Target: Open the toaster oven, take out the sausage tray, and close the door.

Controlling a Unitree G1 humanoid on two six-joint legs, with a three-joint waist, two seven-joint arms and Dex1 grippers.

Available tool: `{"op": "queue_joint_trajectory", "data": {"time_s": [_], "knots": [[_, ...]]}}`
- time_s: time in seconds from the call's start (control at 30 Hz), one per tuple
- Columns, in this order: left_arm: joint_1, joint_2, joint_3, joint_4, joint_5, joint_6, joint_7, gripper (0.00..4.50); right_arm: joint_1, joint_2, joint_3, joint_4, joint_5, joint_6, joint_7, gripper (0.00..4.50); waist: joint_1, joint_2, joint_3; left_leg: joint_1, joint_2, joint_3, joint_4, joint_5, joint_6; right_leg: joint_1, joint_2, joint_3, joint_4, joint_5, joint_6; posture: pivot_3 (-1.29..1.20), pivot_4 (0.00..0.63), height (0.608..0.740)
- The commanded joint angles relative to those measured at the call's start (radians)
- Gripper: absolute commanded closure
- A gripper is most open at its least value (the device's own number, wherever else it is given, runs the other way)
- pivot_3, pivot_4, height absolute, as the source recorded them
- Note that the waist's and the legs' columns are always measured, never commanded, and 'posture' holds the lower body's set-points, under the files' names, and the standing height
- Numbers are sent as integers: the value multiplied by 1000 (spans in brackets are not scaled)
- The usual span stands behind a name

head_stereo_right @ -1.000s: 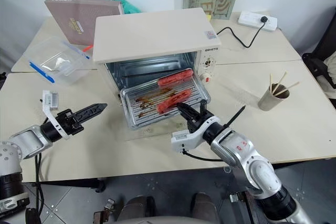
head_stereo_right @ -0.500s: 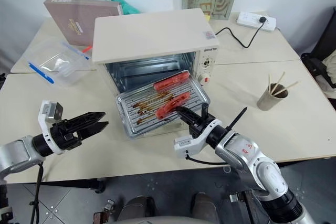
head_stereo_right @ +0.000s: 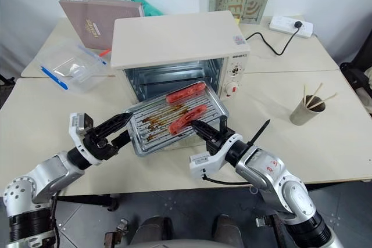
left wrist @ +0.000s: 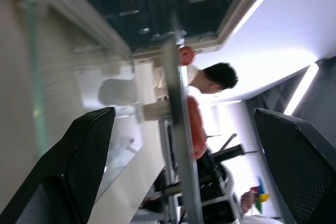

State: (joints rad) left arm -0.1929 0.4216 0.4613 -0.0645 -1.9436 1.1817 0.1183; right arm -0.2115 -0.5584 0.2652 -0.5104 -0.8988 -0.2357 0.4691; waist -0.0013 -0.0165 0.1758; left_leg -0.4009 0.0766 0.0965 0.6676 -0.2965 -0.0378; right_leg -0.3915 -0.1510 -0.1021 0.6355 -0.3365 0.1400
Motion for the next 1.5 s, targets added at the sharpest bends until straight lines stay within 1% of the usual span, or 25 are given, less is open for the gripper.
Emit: {"op": "queue_joint_trajectory", "data": {"time_s": [0.03,0.3,0.33,0.37,0.4,0.53,0.63,0.77,0.8,1.03,1.07,1.1,1.13,1.17,1.23,1.3,1.4,1.47,1.5], "knots": [[0,-22,2,-33,-29,8,13,31,1,8,-35,-71,11,3,-6,4500,0,0,0,0,0,0,0,0,0,0,0,0,0,0,0,0,150,740],[19,-79,10,-59,-29,-15,75,31,-7,7,-41,-58,13,5,-9,4500,1,0,0,0,0,0,0,0,0,0,0,0,-1,0,0,0,150,740],[23,-85,4,-59,-29,-12,83,416,-7,8,-41,-58,13,5,-9,4500,1,0,0,0,0,0,0,0,0,0,0,0,-1,0,0,0,150,740],[29,-87,-5,-63,-29,-9,84,608,-7,9,-40,-59,13,5,-8,4500,0,0,0,0,0,0,0,0,0,0,0,0,-1,0,0,0,150,740],[32,-86,-12,-66,-29,-6,88,894,-5,10,-40,-60,12,5,-8,4500,0,0,0,0,0,0,0,0,0,0,0,0,-1,0,0,0,150,740],[31,-82,-22,-63,-29,-4,98,2151,0,12,-37,-65,19,4,-2,4500,1,0,0,0,0,0,0,0,0,1,0,0,-1,0,0,0,150,740],[33,-85,-32,-70,-29,-11,111,3127,3,13,-36,-70,62,-3,10,4500,1,0,0,0,0,0,0,0,0,1,0,0,-1,0,0,0,150,740],[33,-116,-35,-92,-29,-35,143,4371,15,4,-34,-68,109,-26,27,4500,1,0,0,0,0,0,0,0,0,1,0,0,-2,0,0,0,150,740],[35,-124,-34,-98,-29,-41,155,4471,18,3,-35,-65,113,-29,27,4500,1,0,0,0,0,0,0,0,0,1,0,0,-2,0,0,0,150,740],[51,-152,-26,-136,-29,-65,195,4471,9,1,-29,-53,145,-54,46,4500,1,0,0,0,0,0,0,0,0,1,0,0,-2,0,0,0,150,740],[50,-154,-24,-138,-29,-69,200,4500,3,-5,-26,-55,143,-69,46,3925,1,0,0,0,0,0,0,0,0,1,0,0,-2,0,0,0,150,740],[42,-160,-18,-133,-29,-75,215,4500,-3,-11,-23,-50,168,-82,56,3609,1,0,0,0,0,0,0,0,0,1,0,0,-2,0,0,0,150,740],[36,-162,-13,-128,-29,-78,225,4500,-7,-13,-21,-47,186,-89,64,3389,1,0,0,0,0,0,0,0,0,1,0,0,-2,0,0,0,150,740],[32,-164,-12,-125,-29,-79,232,4500,-8,-19,-21,-40,215,-91,82,2994,1,0,0,0,0,0,0,0,0,1,0,0,-2,0,0,0,150,740],[30,-170,-8,-125,-29,-80,241,4500,-13,-33,-21,-27,273,-99,114,2411,3,0,0,0,0,0,0,0,0,2,0,0,-3,0,0,0,150,740],[26,-175,-2,-121,-29,-81,250,4500,-16,-48,-14,-15,335,-98,156,1697,3,0,0,0,0,0,0,0,0,2,0,-1,-4,0,0,0,150,740],[18,-187,1,-114,-29,-80,267,4500,-45,-88,-23,16,385,-139,180,702,3,0,0,0,0,0,0,0,0,2,0,-1,-4,0,0,0,150,740],[16,-193,1,-111,-29,-74,269,4500,-46,-116,-20,27,461,-139,227,24,4,0,0,0,0,-1,0,0,0,2,0,-1,-4,0,0,0,150,740],[16,-192,3,-109,-29,-69,268,4500,-44,-124,-16,29,489,-132,245,24,5,0,0,0,0,-1,0,0,0,2,0,-1,-4,0,0,0,150,740]]}}
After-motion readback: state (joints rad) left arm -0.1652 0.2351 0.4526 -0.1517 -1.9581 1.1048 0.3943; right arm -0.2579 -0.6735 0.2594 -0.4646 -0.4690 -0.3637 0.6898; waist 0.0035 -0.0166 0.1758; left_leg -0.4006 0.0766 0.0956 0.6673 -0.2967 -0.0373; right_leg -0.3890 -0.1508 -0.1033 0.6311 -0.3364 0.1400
